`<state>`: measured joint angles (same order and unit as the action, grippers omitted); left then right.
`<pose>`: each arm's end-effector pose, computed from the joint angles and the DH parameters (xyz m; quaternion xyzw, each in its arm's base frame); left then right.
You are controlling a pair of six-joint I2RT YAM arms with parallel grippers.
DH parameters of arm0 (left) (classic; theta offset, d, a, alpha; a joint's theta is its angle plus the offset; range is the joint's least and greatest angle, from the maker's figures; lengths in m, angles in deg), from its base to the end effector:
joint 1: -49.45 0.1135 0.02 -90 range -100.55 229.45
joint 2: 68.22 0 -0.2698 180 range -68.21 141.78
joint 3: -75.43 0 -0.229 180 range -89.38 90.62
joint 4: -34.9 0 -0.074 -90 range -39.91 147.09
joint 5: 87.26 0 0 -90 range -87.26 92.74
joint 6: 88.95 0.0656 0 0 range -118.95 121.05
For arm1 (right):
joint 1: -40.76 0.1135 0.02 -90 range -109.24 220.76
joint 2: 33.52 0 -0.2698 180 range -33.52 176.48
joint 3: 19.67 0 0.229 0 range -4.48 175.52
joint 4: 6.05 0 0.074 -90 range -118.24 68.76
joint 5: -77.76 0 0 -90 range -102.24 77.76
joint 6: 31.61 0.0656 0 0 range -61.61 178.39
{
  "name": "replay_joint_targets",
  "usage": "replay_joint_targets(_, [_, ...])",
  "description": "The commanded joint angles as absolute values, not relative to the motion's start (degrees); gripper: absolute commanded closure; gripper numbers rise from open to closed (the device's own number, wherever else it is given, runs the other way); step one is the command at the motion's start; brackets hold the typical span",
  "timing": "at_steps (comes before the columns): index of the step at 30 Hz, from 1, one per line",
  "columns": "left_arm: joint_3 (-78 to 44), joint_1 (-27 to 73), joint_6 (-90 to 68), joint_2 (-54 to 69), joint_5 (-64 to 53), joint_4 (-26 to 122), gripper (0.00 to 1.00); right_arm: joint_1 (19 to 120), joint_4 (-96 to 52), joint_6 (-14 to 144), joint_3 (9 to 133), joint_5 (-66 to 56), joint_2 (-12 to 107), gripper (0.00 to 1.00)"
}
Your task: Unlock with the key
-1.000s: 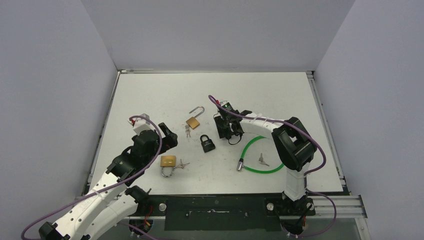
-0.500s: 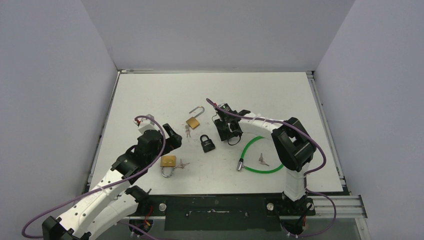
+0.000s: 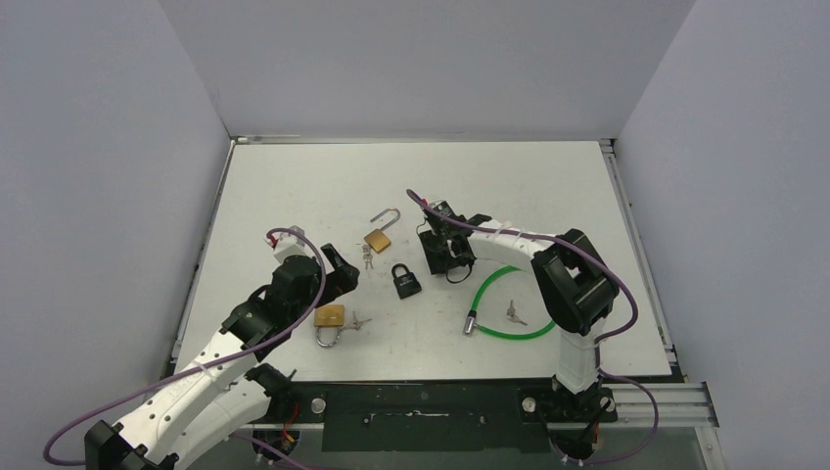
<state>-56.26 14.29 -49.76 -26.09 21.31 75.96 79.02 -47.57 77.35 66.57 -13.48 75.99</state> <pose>0.1423 -0.0747 0.2413 -0.1931 0.8566 -0.2067 0.4316 0.2992 0.2342 0.1510 -0.1613 0.9624 0.0952 0.1966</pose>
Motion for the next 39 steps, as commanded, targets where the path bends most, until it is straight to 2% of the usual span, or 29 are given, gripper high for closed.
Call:
replay_joint_targets(1, [-56.24, 14.58, -50.33, -26.31, 20.69, 72.75, 0.06, 78.94, -47.77, 79.99, 66.55, -15.11, 78.78, 0.48])
replay_joint_targets(5, [-56.42, 14.56, -50.37, -26.07, 20.62, 72.35, 0.06, 79.82, -48.55, 81.94, 66.68, -17.59, 79.23, 0.53])
replay_joint_targets(11, [-56.51, 14.56, -50.65, -25.91, 20.09, 72.17, 0.06, 80.41, -48.69, 82.94, 66.06, -19.50, 77.90, 0.76])
replay_joint_targets(13, [-56.36, 14.55, -51.21, -25.78, 19.19, 72.00, 0.06, 80.44, -47.60, 82.76, 65.52, -19.96, 76.47, 0.80])
replay_joint_targets(20, [-58.41, 14.65, -55.33, -24.06, 12.24, 65.19, 0.06, 81.55, -36.32, 77.95, 58.75, -17.60, 65.25, 0.80])
replay_joint_targets(23, [-59.23, 14.73, -57.57, -22.25, 8.77, 61.56, 0.03, 83.36, -33.04, 74.96, 56.03, -13.59, 59.92, 0.80])
replay_joint_targets(29, [-61.01, 14.82, -60.56, -21.11, 2.85, 51.80, 0.03, 90.80, -27.90, 69.72, 52.16, -3.93, 50.88, 0.80])
replay_joint_targets(34, [-60.96, 15.09, -62.40, -20.59, 2.74, 47.90, 0.03, 96.94, -26.87, 68.24, 53.70, -1.17, 47.70, 0.79])
replay_joint_targets(37, [-61.07, 15.25, -62.62, -20.45, 0.27, 46.33, 0.09, 99.34, -27.60, 67.26, 55.36, -1.36, 47.42, 0.79])
replay_joint_targets(39, [-61.37, 15.26, -63.05, -20.34, -0.90, 45.27, 0.20, 100.00, -28.07, 66.93, 55.93, -1.79, 47.55, 0.79])
